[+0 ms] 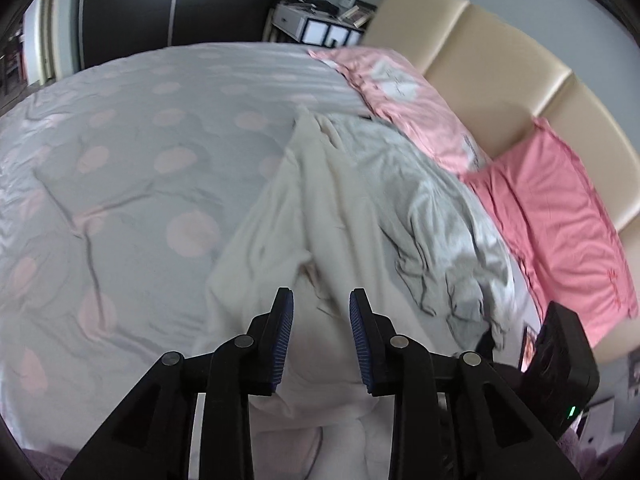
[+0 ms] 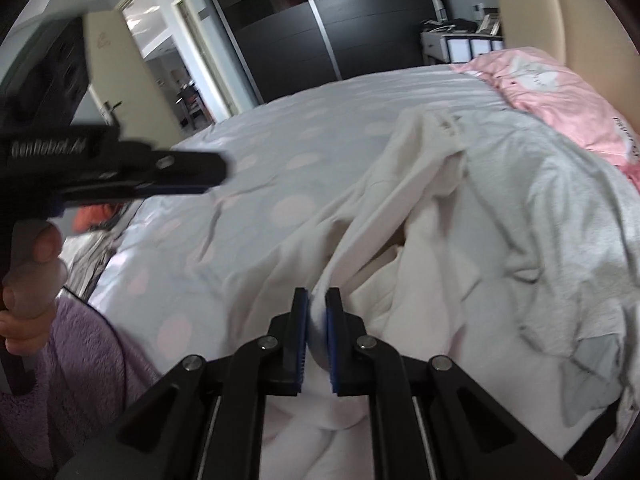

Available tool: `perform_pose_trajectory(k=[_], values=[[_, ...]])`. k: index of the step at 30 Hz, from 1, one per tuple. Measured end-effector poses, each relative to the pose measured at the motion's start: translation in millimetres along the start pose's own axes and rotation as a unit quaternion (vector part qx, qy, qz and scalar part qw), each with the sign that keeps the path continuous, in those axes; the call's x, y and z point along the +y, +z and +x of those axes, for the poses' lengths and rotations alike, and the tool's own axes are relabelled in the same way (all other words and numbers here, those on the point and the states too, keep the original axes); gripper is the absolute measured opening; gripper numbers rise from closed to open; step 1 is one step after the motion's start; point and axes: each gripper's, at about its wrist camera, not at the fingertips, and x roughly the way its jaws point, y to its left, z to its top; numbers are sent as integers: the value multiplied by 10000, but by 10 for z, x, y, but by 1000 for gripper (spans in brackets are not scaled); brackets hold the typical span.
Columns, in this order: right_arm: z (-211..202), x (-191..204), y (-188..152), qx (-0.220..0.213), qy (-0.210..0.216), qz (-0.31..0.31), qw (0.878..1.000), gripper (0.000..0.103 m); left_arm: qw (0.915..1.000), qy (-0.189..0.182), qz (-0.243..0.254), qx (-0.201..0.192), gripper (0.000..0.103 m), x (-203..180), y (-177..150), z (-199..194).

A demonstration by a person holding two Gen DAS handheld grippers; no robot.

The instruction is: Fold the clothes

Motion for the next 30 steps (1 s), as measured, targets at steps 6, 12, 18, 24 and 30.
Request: perform_pose_trajectory(k=[6,12,18,24,30], values=[[216,453,-360,558,401,-498,9964,5,9991,-43,347,255,31,-136,-37,184],[309,355,-381,788,462,-337,9953,9,9980,-46,448,444,34,-147,16,405],[187,241,-260,942,335,-440,9940,16,9970,-215,655,341,59,-320,158,544],[-68,-127,-100,934,-168,-435,9945,20,9971,-124,683,314,59,-435,304,809],[-108,-572,8,712,-881,-339,9930,20,9968,152,757,194,70,-516,415,968]])
